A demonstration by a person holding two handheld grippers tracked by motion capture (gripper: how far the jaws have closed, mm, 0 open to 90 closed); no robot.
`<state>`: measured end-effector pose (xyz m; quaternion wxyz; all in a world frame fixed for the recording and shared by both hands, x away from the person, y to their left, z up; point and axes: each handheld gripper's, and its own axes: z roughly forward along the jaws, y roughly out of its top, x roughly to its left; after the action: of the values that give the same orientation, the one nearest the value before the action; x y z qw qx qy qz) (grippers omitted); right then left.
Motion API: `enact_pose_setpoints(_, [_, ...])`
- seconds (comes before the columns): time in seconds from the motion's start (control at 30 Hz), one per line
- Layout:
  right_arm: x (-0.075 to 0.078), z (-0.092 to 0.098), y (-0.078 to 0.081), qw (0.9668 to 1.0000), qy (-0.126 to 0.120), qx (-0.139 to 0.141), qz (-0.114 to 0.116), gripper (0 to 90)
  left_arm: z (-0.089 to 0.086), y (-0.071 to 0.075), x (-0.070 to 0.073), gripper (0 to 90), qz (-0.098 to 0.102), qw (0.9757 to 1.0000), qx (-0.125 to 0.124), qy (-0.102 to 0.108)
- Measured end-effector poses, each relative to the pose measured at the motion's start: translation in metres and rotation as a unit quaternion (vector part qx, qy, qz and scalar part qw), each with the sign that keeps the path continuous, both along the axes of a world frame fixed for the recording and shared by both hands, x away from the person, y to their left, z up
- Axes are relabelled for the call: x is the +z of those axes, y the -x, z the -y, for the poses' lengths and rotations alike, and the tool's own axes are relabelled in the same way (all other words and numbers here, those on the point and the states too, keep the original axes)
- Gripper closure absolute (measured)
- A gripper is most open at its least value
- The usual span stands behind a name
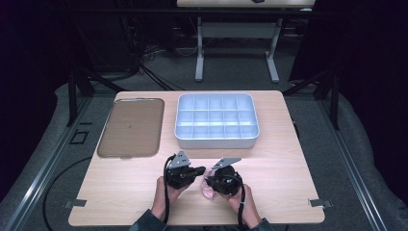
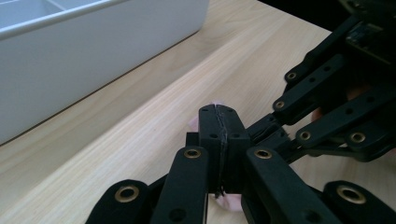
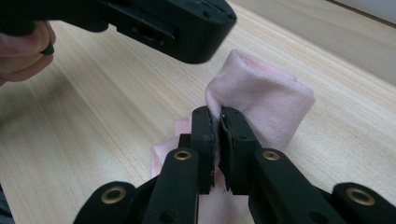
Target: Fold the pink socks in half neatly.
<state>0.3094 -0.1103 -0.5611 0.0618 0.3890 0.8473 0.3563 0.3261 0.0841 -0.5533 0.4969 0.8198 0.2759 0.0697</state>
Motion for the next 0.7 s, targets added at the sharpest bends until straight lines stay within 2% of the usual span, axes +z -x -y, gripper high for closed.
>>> enact_pose_setpoints(0.07, [0.0,0.001,0.0,1.0,0.002,0.002,-0.001,84.4,0.003,-0.001,0.0,89.6,-0.002,1.0,-0.007,0.002])
enact_pose_setpoints(0.23, [0.0,0.0,0.001,1.0,0.003,0.0,0.001,84.4,0.015,-0.008,-0.003,89.6,-0.008,0.9995,-0.021,-0.02])
enact_pose_setpoints(0.3, [0.0,-0.001,0.001,1.0,0.002,-0.002,0.003,84.3,0.02,-0.01,-0.005,89.6,-0.005,0.9989,-0.014,-0.044])
enact_pose_setpoints(0.4, [0.001,-0.002,0.002,0.9999,0.01,0.0,0.005,84.3,0.027,-0.011,-0.009,89.6,-0.002,0.9977,-0.01,-0.067])
enact_pose_setpoints(0.47, [0.0,-0.003,0.003,0.9999,0.005,-0.003,0.008,84.3,0.029,-0.012,-0.011,89.6,-0.002,0.9971,-0.007,-0.075])
enact_pose_setpoints(0.7, [0.001,-0.005,0.008,0.9993,0.02,-0.005,0.03,81.7,0.03,-0.016,-0.018,89.9,-0.008,0.9971,-0.008,-0.075])
